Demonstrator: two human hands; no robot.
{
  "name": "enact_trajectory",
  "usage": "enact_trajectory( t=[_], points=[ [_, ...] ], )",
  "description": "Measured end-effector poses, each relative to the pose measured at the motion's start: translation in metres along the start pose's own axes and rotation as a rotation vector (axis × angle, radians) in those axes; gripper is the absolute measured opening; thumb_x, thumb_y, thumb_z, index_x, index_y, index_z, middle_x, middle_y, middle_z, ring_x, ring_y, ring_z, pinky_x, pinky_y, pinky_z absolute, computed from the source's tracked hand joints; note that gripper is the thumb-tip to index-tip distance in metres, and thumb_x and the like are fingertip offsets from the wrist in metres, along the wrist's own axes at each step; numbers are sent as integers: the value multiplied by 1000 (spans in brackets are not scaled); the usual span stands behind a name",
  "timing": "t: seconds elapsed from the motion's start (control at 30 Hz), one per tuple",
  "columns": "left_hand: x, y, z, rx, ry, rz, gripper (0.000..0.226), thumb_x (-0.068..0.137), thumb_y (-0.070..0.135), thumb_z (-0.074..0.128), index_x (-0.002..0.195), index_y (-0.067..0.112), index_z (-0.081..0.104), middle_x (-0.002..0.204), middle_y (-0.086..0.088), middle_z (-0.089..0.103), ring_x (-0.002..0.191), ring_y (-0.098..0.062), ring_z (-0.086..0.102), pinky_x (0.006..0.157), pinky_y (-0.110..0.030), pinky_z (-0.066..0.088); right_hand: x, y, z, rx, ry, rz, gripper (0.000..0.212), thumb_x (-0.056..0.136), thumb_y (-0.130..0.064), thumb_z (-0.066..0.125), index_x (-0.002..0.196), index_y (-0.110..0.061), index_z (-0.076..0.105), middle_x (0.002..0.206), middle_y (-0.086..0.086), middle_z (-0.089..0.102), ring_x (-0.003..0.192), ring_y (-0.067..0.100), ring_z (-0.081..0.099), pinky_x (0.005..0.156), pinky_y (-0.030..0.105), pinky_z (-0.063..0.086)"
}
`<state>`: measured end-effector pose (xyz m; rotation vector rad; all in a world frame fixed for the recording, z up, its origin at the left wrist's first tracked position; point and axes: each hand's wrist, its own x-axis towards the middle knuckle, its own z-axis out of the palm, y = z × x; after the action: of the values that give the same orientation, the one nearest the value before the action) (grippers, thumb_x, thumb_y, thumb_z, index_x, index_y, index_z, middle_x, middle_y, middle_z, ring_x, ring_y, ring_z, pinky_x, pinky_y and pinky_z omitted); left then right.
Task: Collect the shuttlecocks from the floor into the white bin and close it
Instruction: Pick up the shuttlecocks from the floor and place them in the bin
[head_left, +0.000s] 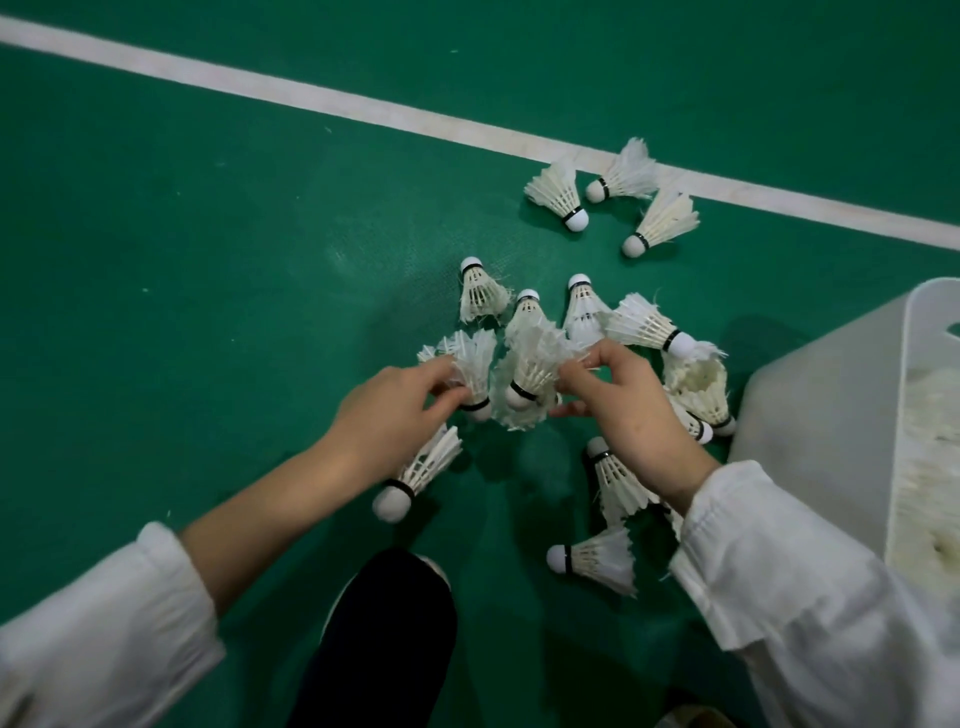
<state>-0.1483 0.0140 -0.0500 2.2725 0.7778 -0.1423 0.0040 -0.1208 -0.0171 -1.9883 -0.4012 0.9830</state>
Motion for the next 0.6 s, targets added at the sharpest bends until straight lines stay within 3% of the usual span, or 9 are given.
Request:
enact_trajectory(
  t=[0.1,0.17,0.27,0.37,0.47,0.6],
  points=[
    [0,6,1,97,2,5,20,93,42,43,93,27,56,94,6,69,43,-3,41,45,-27,35,-1,4,-8,-8,-10,-11,23,96,-23,47,75,-16,38,96,9,57,70,26,69,63,51,57],
    [-1,11,-1,154,-4,5,21,93,42,41,94,26,55,94,6,69,44,-2,41,44,-26,33,0,4,-15,-14,8,-25,23,97,-25,44,76,-20,36,101,8,54,70,28,69,48,36,53],
    [-2,21,-6,283,22,45,23,94,44,38,93,26,52,95,6,69,55,-11,51,48,-26,38,-1,4,-26,-151,43,-82,23,95,-29,49,74,-21,41,91,7,61,53,17,57,41,26,43],
    [-2,36,-16,345,75,101,24,94,43,37,92,24,52,93,8,68,68,-18,57,53,-28,42,-6,-5,-41,-238,60,-150,19,89,-28,58,74,-18,51,79,1,60,60,12,52,51,23,38],
    [-1,62,-32,370,83,160,26,94,44,36,100,30,58,97,8,62,82,-18,58,61,-32,47,-13,-18,-61,-367,78,-221,17,85,-30,63,82,-13,62,91,6,63,84,20,58,68,29,41],
    [3,108,-51,439,118,242,25,94,44,38,107,32,56,101,7,54,85,-20,58,59,-29,35,-30,-40,-96,-400,81,-281,13,83,-33,64,82,-20,63,93,-2,63,83,7,58,68,23,44]
  ],
)
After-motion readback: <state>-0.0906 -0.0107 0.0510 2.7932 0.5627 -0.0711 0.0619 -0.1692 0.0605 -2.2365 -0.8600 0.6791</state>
